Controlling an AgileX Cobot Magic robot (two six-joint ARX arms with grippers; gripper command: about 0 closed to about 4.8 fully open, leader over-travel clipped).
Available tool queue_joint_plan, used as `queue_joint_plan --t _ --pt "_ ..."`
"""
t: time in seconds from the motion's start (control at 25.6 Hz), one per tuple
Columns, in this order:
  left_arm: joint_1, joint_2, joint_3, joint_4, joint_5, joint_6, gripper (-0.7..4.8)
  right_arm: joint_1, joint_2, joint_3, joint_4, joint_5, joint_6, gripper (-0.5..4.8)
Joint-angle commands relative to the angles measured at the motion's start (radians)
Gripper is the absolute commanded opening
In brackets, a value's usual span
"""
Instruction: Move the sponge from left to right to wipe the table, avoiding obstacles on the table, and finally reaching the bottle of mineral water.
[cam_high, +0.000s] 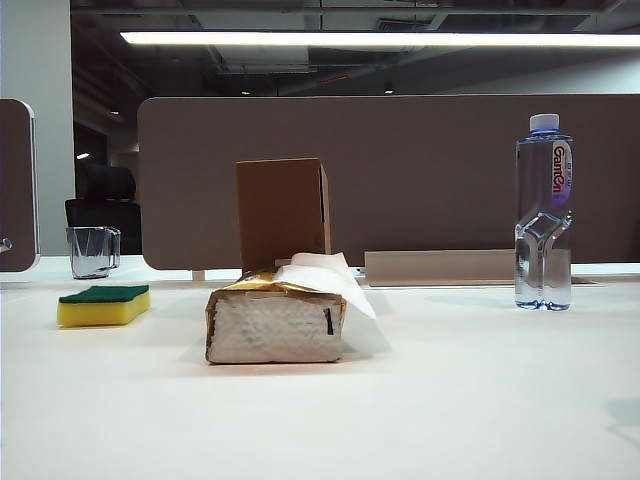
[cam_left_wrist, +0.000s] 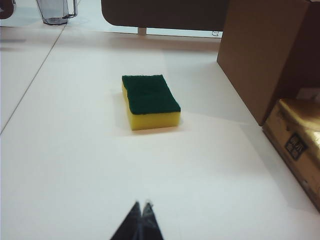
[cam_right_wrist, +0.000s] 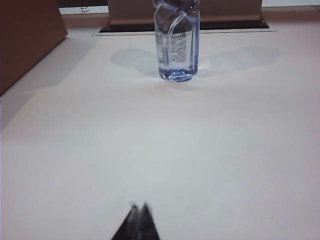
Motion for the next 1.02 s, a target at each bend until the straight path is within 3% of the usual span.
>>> queue_joint_plan --t 0.04,0.23,0.47,0.55,0.66,0.78,0.86,1.02 --pt "0.0 0.0 0.006 0.011 0.016 0.003 -0.05 0.0 0.0 -0.003 0.005 -0.007 0.002 0.0" --pt "0.0 0.0 0.039 0.039 0.016 0.003 0.65 0.001 0.0 -0.001 0.013 -0.071 0.002 -0.01" --pt "0.0 0.0 0.094 0.04 0.1 -0.009 0.7 0.002 0.0 0.018 0.043 -0.074 0.077 -0.01" --pt "0.0 0.0 0.107 0.04 0.131 -0.034 1.16 0.002 0.0 0.04 0.042 -0.074 0.089 -0.01" --pt "0.0 0.0 0.145 0.036 0.146 -0.116 2.66 0.002 0.0 0.124 0.042 -0.072 0.111 -0.01" --pt "0.0 0.0 0.179 0.035 0.169 -0.169 3.2 0.002 0.001 0.198 0.026 -0.074 0.143 0.0" --pt "0.0 0.001 0.195 0.036 0.194 -0.187 3.2 0.002 0.002 0.229 0.012 -0.074 0.189 0.01" --pt "0.0 0.002 0.264 -0.019 0.252 -0.21 3.24 0.002 0.003 0.352 -0.153 -0.14 0.29 0.91"
